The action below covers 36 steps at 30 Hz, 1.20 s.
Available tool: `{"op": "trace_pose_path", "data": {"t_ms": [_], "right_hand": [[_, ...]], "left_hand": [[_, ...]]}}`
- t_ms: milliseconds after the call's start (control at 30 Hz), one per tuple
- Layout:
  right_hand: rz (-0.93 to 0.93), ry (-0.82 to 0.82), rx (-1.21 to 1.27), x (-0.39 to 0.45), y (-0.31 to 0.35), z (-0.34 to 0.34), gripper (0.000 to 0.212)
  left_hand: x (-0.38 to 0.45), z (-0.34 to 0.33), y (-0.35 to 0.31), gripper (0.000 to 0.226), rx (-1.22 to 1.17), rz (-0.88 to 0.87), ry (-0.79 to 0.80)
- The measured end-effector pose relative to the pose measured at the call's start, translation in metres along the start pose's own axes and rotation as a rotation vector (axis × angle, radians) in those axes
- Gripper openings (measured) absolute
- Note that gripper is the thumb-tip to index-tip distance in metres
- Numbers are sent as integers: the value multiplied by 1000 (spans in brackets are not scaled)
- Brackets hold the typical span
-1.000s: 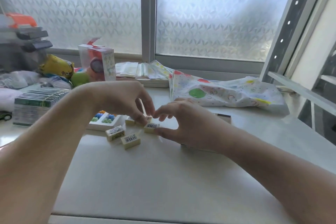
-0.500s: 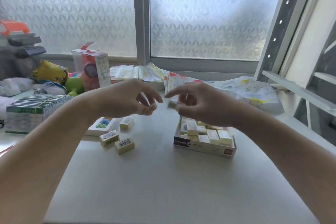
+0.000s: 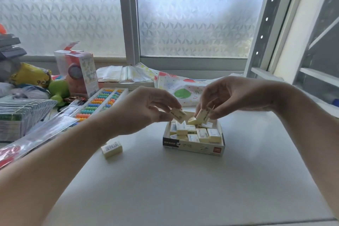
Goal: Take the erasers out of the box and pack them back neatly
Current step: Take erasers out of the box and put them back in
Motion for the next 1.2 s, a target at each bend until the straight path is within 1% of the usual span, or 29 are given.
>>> {"op": "trace_pose_path", "data": {"t_ms": [100,167,300,400,533,667,800,967,1033,1100,1200], "right_hand": [[-55,35,-49,2,-1,-2,31],[-92,38,-120,3,0,-6,31],[-161,-25,-266,5,3,-11,28],[-169,-83,-337,5,7,-12,24],[-193,-121,-443,5,8,-9,21],[-157,-104,-430,7,7,-11,15],[-126,-91,-465,11,9,-14,12],[-133,-102,-521,15,9,-19,16],[-121,-116,-520,13,11,-18,18],[-78,-156,-487,10,16,-17,17],[15,-267,-470,14,22,-21,14]], "left_hand": [[0,-2,-2,25,81,-12,-18],[2,-5,-3,23,142,-6,-65],[6,-13,-7,17,259,3,-144],[10,-18,-8,15,356,19,-166],[11,-21,-9,12,397,25,-174],[12,-23,-5,6,359,24,-214],[18,-22,1,13,337,36,-182],[20,-17,5,16,314,71,-70],[18,-8,4,15,319,72,-51],[14,11,4,13,327,87,-60],[1,45,7,15,317,162,-38]]}}
Point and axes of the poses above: each hand's wrist, its own x-axis towards the middle knuckle, its own z-axis out of the back of the hand, y = z × x, the point moved 3 cm from there along x, towards the middle knuckle, and after that the axes turned 8 degrees about y, right-handed, at the moved point
